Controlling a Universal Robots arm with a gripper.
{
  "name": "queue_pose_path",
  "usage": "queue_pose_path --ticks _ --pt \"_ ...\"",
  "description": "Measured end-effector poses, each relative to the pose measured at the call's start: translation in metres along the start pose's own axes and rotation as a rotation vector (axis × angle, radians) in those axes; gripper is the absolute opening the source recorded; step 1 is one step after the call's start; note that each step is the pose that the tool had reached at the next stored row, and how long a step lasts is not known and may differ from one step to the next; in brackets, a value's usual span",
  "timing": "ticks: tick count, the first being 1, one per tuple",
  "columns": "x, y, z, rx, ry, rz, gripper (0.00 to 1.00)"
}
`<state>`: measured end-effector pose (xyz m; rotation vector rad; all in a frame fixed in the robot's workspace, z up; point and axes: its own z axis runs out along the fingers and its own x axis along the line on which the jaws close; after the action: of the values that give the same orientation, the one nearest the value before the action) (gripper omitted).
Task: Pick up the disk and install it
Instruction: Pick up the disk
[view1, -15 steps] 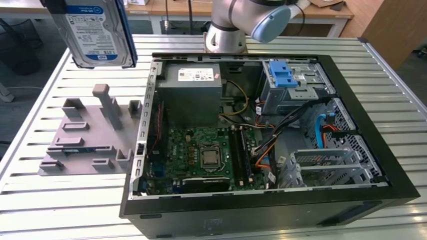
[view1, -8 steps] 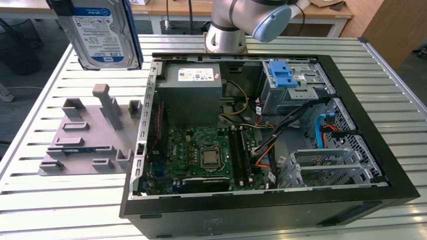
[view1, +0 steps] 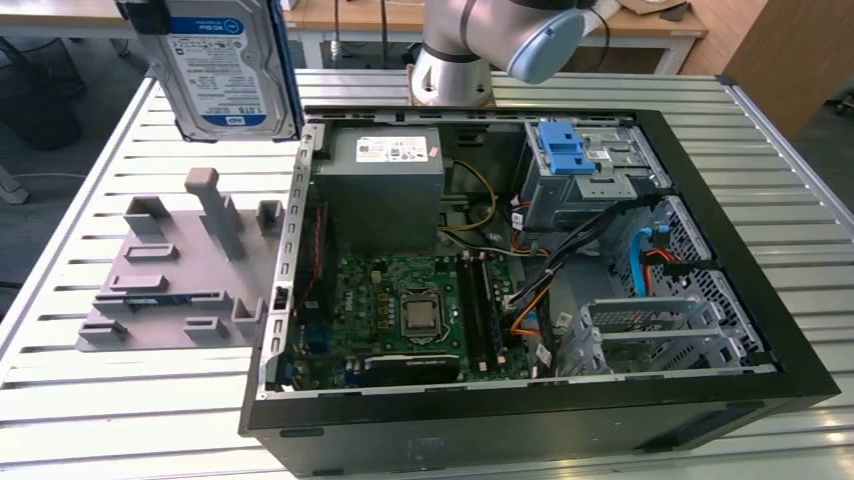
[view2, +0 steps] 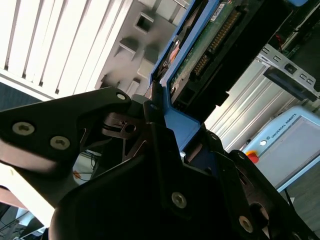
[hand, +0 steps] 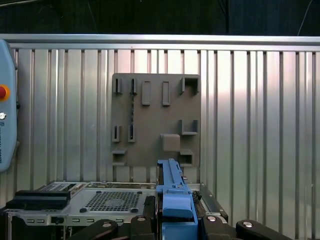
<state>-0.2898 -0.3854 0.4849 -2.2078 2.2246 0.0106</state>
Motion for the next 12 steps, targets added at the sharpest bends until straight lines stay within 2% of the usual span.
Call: queue_pose_path --ticks 6,12 --pt "0.0018 -0.0167 0.0 0.0 0.0 0.0 0.37" --pt "0.0095 -0.0229 0.0 0.0 0.0 0.0 0.37"
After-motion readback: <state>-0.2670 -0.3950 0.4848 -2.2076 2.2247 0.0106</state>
